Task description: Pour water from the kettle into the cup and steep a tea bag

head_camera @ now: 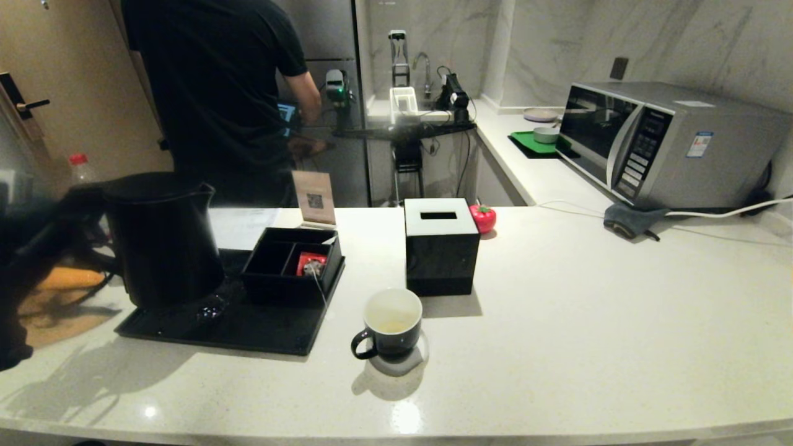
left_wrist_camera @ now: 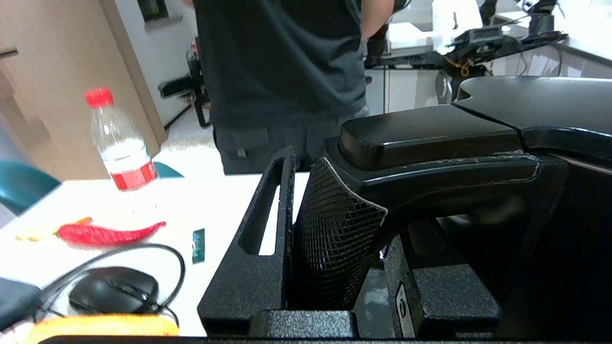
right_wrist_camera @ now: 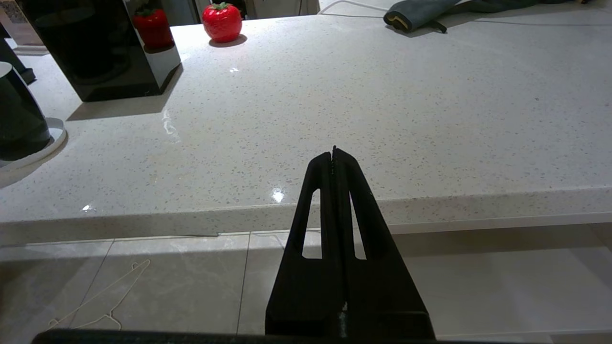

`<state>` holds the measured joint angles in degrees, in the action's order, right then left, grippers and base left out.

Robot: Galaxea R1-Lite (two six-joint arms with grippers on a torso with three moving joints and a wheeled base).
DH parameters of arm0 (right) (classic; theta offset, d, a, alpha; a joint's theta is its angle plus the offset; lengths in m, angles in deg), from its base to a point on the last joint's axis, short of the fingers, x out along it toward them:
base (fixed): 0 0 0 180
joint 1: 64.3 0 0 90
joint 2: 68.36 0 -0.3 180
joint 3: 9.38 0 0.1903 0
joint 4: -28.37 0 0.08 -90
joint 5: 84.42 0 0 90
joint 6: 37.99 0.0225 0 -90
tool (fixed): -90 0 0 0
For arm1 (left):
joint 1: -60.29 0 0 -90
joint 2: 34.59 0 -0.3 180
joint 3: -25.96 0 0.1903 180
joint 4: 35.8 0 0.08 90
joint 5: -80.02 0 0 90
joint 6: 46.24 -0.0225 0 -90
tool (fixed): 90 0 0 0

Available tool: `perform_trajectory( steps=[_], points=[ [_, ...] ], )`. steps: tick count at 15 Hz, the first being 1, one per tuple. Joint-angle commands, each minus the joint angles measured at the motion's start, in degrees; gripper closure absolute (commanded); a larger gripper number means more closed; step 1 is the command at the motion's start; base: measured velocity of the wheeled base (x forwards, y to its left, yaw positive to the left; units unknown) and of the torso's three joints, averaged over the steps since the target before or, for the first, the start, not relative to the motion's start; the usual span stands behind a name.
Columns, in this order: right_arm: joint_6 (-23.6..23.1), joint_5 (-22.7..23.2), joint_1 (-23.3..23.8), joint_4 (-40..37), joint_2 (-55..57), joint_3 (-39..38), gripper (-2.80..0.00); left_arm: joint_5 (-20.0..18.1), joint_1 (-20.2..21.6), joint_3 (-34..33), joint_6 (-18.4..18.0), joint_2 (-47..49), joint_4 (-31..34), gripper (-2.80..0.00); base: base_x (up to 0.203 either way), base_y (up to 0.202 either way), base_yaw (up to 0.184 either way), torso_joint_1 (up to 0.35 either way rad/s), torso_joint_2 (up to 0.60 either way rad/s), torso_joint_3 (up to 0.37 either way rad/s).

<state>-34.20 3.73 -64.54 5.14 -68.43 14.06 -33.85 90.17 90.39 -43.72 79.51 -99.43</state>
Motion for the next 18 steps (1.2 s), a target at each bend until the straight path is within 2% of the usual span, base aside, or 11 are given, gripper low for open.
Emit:
perform_trajectory(
  steps=[1,6,12,18],
  points=[
    [-0.01,0.0,-0.02,0.04,0.07,0.01,0.0,-0.12,0.42,0.49,0.54,4.59,-2.78,0.0,0.0,0.0,0.0,0.0,0.0,0.0],
    [-0.01,0.0,-0.02,0.04,0.07,0.01,0.0,-0.12,0.71,1.02,0.82,7.61,-2.95,0.0,0.0,0.0,0.0,0.0,0.0,0.0],
    [-0.01,0.0,-0.02,0.04,0.07,0.01,0.0,-0.21,0.46,5.88,2.94,10.78,-2.95,0.0,0.0,0.0,0.0,0.0,0.0,0.0],
    [-0.01,0.0,-0.02,0.04,0.07,0.01,0.0,-0.21,0.19,8.24,3.11,13.44,-2.95,0.0,0.0,0.0,0.0,0.0,0.0,0.0]
  ],
)
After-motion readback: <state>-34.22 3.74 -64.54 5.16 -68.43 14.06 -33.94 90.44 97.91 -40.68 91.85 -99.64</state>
